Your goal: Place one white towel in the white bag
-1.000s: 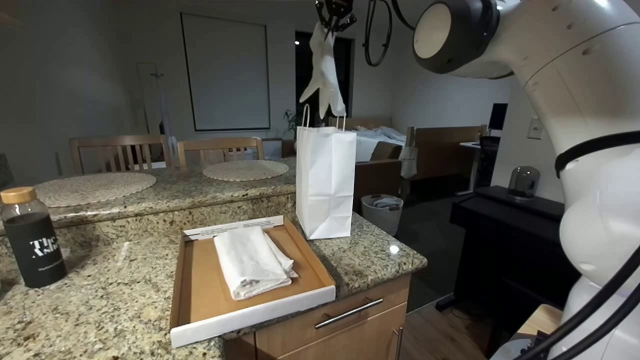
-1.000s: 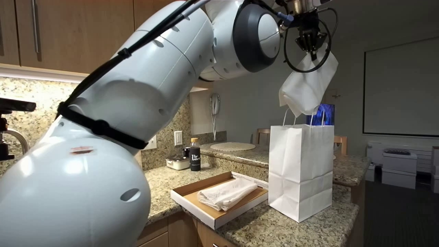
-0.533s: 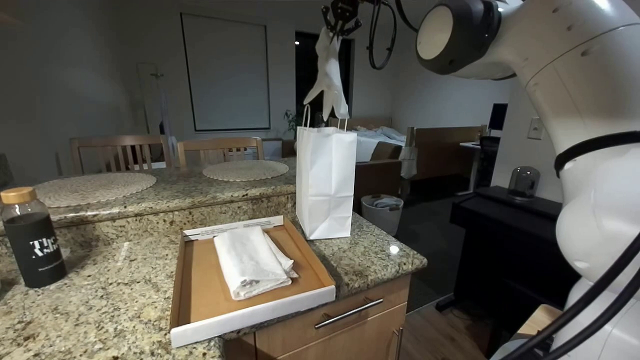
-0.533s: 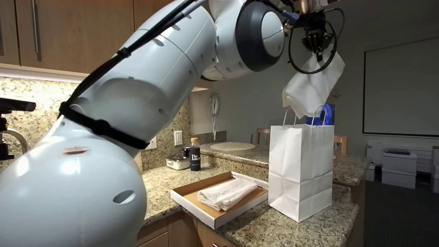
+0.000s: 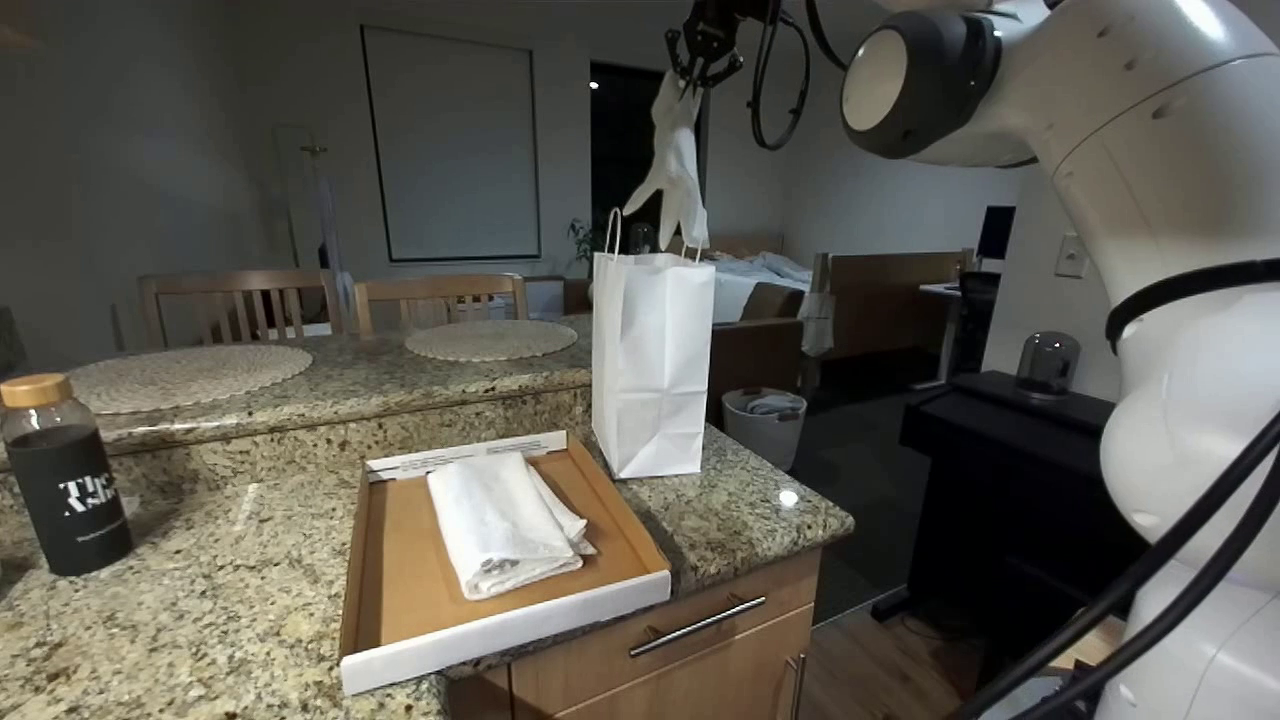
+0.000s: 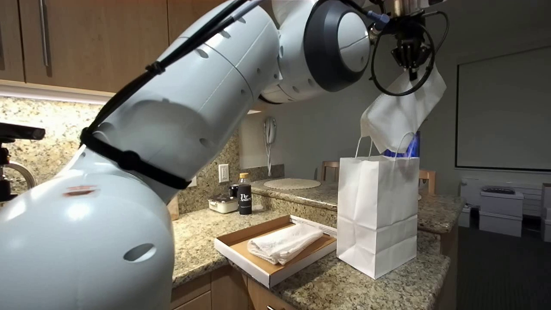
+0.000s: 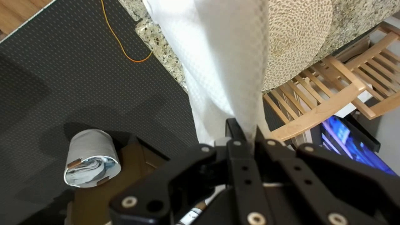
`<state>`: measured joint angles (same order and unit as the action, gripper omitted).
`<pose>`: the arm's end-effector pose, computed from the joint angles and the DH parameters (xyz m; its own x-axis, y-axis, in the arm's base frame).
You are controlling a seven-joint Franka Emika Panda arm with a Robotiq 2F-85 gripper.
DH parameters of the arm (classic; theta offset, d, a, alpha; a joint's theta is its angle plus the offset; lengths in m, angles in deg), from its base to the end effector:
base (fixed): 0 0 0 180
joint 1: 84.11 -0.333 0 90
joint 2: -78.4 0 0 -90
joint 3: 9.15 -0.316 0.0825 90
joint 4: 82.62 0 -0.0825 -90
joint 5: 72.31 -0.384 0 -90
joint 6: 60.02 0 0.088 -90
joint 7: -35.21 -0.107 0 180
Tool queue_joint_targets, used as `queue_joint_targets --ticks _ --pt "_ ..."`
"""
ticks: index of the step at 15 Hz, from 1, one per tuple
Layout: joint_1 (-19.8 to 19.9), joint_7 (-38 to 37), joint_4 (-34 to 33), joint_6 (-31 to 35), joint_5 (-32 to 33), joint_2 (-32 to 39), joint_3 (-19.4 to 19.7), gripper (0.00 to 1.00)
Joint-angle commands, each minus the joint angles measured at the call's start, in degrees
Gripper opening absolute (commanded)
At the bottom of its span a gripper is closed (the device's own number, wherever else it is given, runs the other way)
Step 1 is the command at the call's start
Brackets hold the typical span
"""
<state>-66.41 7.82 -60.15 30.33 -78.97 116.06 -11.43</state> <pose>0.6543 -0.1840 0.7484 0.6354 -0.6667 0.3897 -0.5721 -0.7453 -0.3423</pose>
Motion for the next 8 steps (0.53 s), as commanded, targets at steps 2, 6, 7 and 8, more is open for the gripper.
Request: queue_joint_targets --ticks 2,6,7,8 --pt "1.8 -2.8 2.7 0.2 -2.3 -2.0 -0.9 0.07" --pt "-0.4 -4.5 1.9 2.1 0.2 -1.0 0.6 0.07" --pt "-1.1 -5.1 1.7 3.0 0.8 -0.5 1.1 0.07" --pt "-1.4 -5.5 1.7 3.4 1.1 -0.3 1.5 0.07"
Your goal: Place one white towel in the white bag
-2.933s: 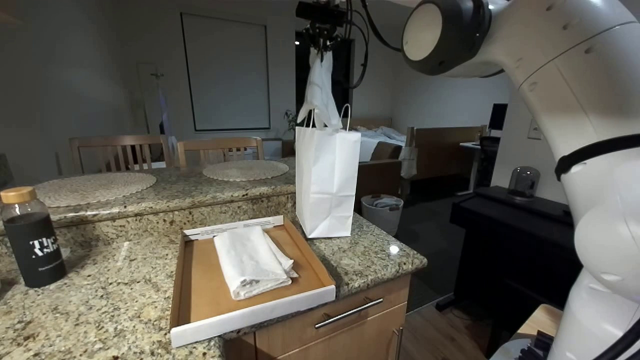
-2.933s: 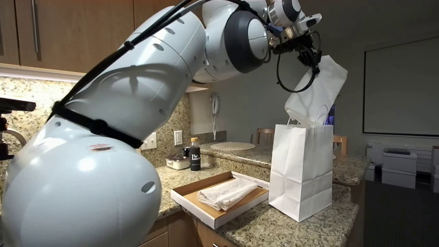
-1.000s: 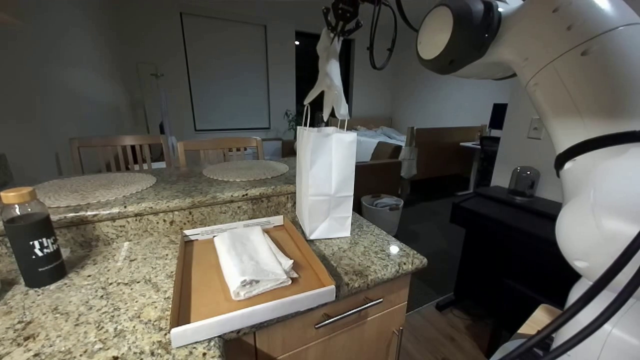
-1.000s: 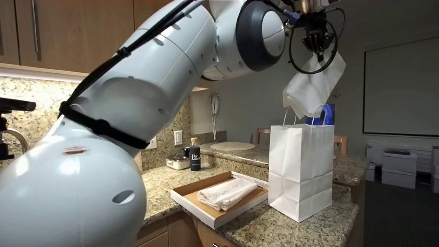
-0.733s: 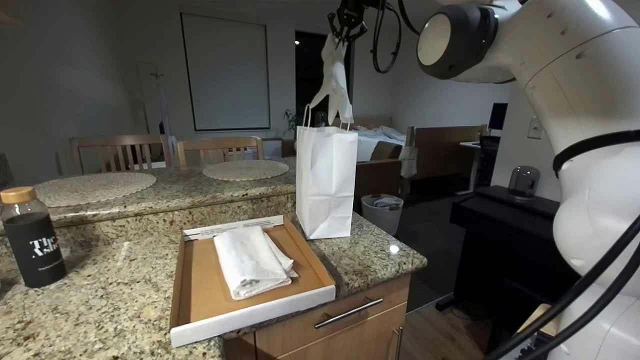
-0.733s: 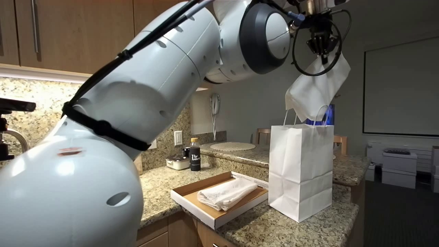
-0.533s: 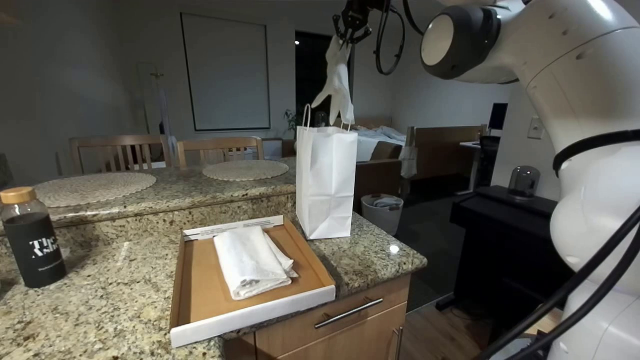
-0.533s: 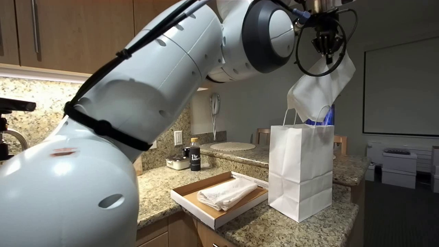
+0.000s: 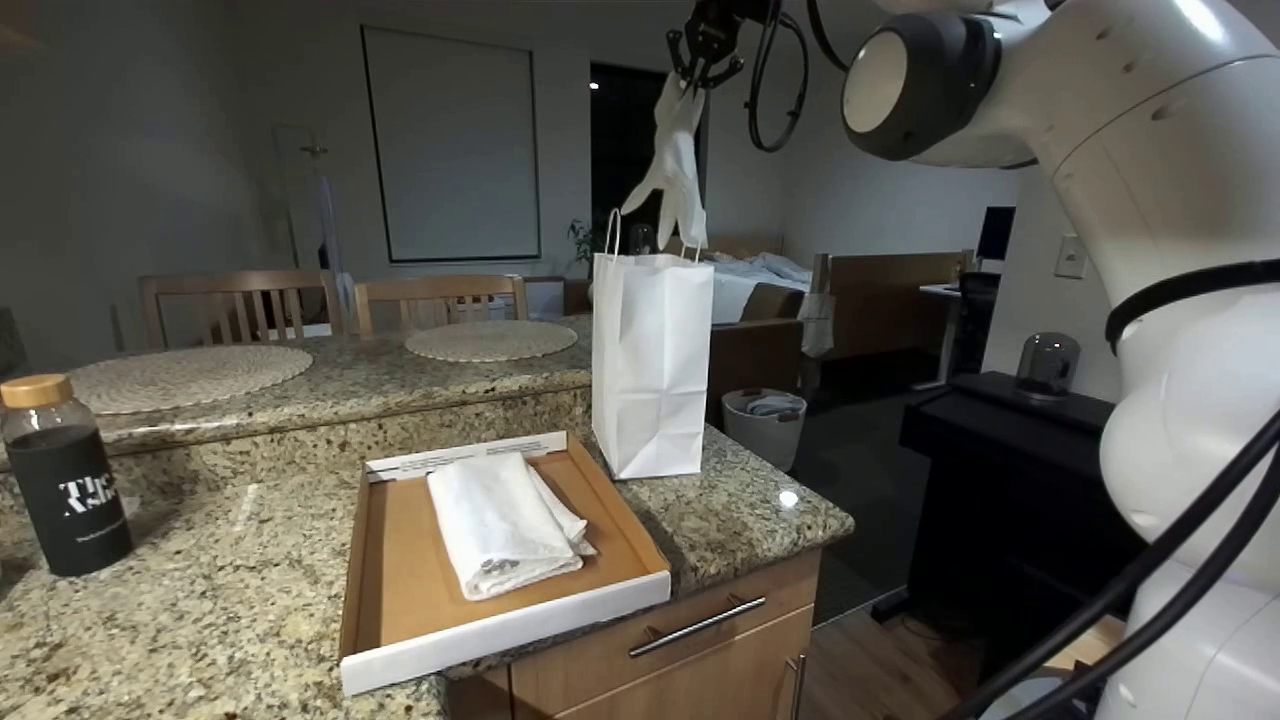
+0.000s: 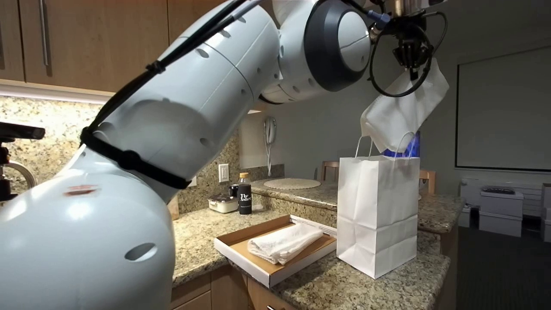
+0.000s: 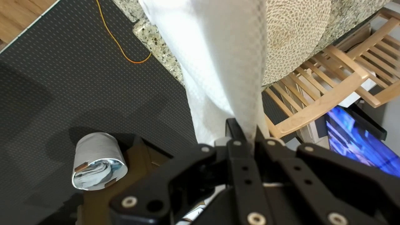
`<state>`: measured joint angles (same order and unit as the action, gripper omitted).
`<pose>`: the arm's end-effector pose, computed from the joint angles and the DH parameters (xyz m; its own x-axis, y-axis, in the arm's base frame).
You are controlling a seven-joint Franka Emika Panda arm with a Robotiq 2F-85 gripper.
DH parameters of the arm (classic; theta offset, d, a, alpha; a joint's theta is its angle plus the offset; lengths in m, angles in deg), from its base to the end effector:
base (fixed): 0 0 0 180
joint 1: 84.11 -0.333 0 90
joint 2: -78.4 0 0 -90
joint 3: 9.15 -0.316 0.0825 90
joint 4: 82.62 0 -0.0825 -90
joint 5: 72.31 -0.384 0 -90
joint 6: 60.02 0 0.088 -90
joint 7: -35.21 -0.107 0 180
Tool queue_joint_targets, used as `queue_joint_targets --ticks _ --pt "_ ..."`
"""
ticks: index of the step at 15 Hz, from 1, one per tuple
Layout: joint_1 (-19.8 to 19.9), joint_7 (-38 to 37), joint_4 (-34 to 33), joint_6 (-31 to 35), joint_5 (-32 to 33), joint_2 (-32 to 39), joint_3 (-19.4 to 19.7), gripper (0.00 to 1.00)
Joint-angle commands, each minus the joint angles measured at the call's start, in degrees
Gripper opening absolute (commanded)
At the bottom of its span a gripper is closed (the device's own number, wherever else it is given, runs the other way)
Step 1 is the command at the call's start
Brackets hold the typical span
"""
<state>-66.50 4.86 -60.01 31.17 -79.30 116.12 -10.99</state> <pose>0.6557 -0.1851 0.7486 0.5985 -0.7056 0.3793 -0.6026 -0.7085 -0.3672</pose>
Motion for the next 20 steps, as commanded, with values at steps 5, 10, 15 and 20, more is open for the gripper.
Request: queue_joint_targets --ticks 5,10,15,20 --pt "-3.3 -4.1 2.1 4.1 3.7 0.8 3.3 0.07" --pt "-5.2 -3.6 2.0 4.7 6.5 2.0 5.4 0.07" --pt "-7.7 -3.3 1.5 6.4 8.7 3.8 6.7 0.07" --pt "-9.5 -3.5 1.3 8.2 9.1 4.6 7.6 0.06"
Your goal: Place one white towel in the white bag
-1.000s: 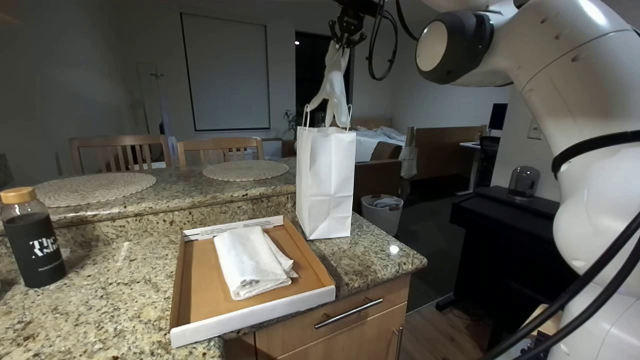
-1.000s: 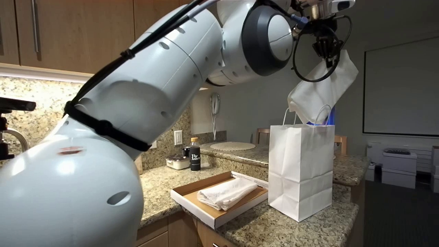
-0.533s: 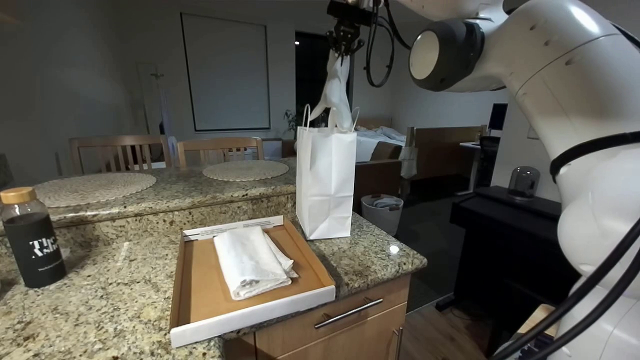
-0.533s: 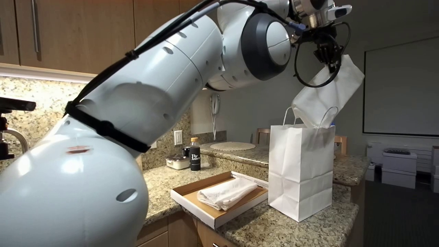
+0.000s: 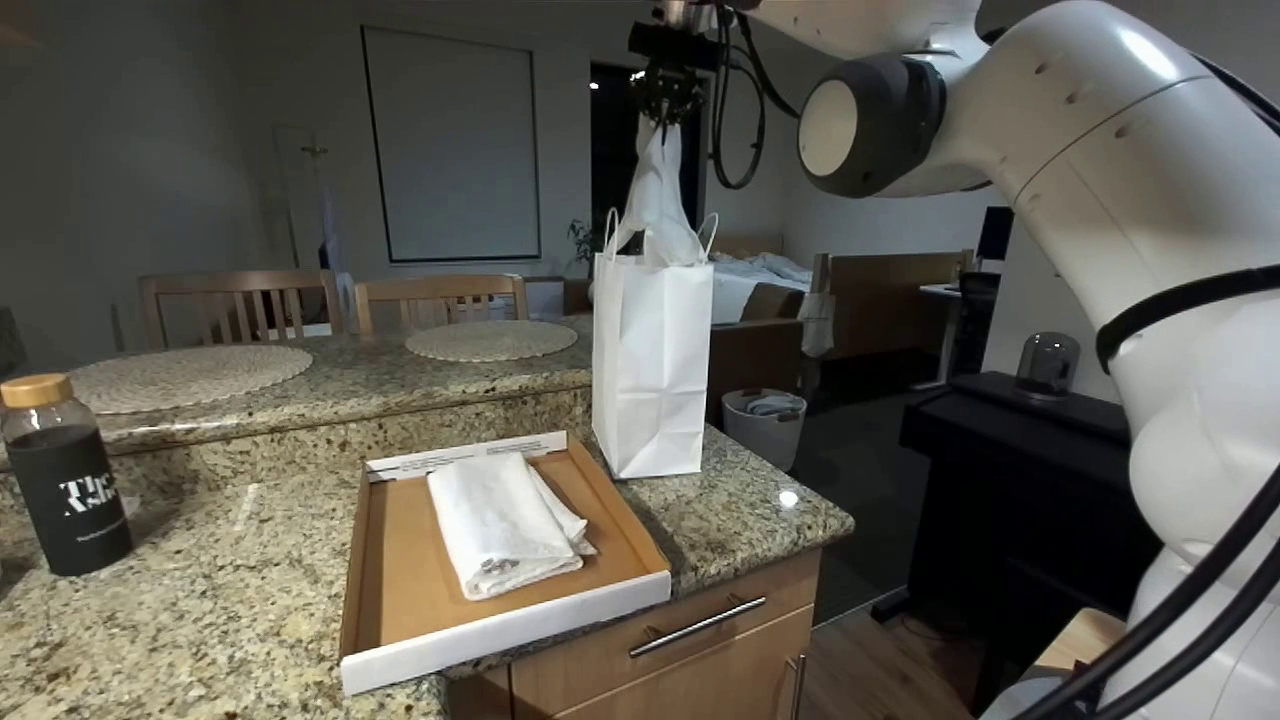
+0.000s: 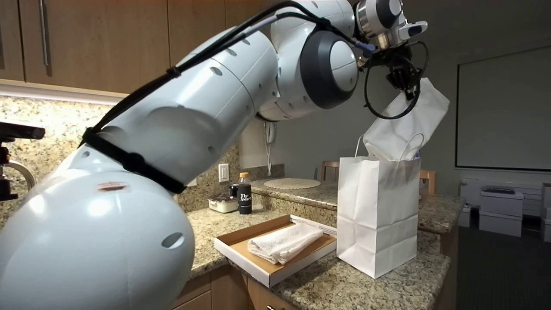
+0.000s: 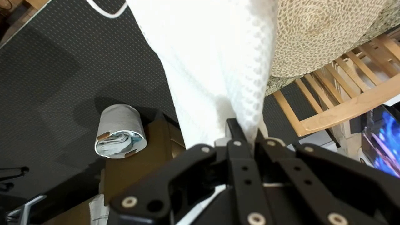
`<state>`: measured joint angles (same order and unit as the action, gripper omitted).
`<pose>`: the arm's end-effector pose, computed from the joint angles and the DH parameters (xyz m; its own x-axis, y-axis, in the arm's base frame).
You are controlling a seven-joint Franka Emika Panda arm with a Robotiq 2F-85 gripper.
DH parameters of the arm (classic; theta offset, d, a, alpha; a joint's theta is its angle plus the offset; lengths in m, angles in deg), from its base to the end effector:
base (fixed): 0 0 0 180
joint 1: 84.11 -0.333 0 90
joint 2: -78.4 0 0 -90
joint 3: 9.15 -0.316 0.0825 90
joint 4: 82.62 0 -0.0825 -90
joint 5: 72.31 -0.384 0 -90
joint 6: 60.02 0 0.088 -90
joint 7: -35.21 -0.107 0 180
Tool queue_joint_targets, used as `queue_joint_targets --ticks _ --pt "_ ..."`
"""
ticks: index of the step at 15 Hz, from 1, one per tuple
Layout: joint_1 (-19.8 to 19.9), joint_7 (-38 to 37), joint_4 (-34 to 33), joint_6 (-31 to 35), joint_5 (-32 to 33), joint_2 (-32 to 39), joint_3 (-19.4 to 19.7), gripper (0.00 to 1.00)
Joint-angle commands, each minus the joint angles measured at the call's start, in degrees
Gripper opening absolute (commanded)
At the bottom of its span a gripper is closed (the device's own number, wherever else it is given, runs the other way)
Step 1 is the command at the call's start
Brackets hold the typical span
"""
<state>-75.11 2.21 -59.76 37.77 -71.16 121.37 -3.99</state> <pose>0.7095 -0.1399 0.6972 0.5751 -0.6568 0.4877 -0.6460 -0.7304 -0.2219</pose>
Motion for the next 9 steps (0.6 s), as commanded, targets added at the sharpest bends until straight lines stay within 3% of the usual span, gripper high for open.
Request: queue_joint_targets --ticks 1,9 --pt "-1.3 -1.0 0.9 2.0 1.0 -0.6 0.9 0.07" --pt "-3.3 -1.2 1.2 3.6 1.2 1.1 3.0 0.06"
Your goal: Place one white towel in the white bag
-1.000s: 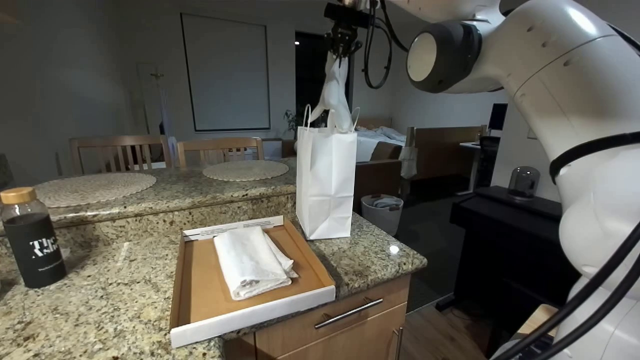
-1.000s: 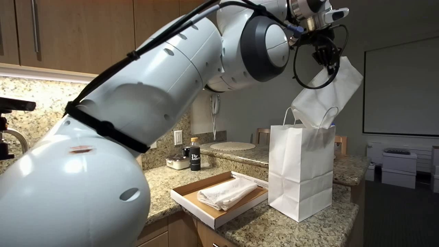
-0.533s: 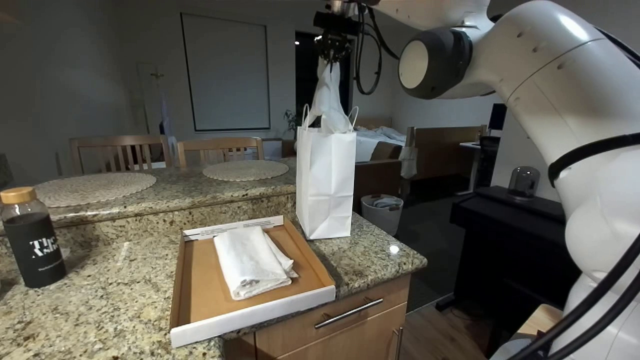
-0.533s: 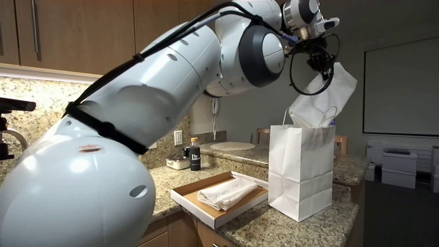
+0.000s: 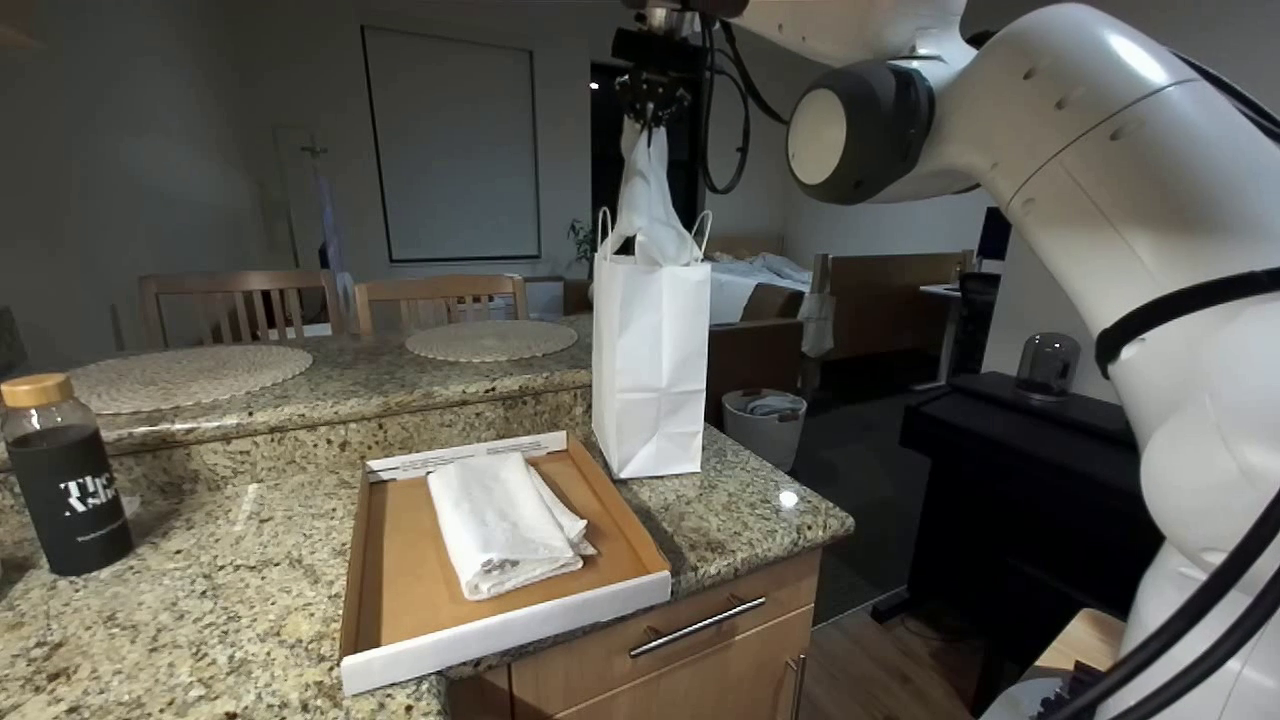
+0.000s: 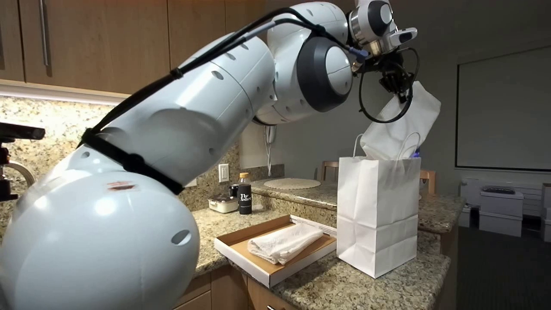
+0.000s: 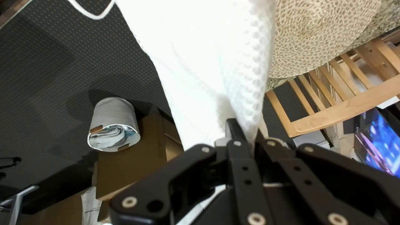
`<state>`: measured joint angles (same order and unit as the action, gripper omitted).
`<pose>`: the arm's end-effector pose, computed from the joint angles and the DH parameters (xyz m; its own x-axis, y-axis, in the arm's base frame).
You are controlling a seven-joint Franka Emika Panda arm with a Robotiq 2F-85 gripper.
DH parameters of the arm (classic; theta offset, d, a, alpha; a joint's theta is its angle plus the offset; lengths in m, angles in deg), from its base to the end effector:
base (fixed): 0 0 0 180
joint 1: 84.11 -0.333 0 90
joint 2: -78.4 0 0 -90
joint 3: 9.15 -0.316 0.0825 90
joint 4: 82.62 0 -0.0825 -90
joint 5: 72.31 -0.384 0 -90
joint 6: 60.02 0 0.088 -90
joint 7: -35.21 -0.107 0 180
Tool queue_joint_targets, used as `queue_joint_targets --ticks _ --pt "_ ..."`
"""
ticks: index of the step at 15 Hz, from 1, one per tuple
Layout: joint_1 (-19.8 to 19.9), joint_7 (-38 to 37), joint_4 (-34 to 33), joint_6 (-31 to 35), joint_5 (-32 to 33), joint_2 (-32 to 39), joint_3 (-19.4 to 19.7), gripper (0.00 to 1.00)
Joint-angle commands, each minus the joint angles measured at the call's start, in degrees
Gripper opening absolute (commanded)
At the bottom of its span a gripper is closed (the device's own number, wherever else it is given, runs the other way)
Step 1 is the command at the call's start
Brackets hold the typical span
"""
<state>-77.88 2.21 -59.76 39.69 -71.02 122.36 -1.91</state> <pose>0.7211 -0.1162 0.6899 0.5847 -0.6268 0.5150 -0.6256 -0.7526 -0.2056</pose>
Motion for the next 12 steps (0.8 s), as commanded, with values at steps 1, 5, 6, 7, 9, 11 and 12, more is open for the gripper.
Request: queue_joint_targets --ticks 1,5,6,7,9,11,12 --pt "-0.5 -1.2 1.1 1.9 1.1 0.4 1.2 0.06" --pt "-0.7 -1.0 0.8 3.0 1.3 2.1 2.4 0.06" --pt "-0.9 -0.6 0.5 3.4 1.4 2.6 2.7 0.06" --pt "-1.0 -0.5 0.2 4.0 1.3 2.9 2.9 0.06" --pt "-1.3 0.1 -0.2 5.0 1.3 3.4 3.2 0.06" --pt "-1.6 0.9 -0.7 6.3 1.3 3.9 3.5 0.06" --pt "-1.8 1.1 -1.0 7.0 1.3 4.1 3.7 0.06"
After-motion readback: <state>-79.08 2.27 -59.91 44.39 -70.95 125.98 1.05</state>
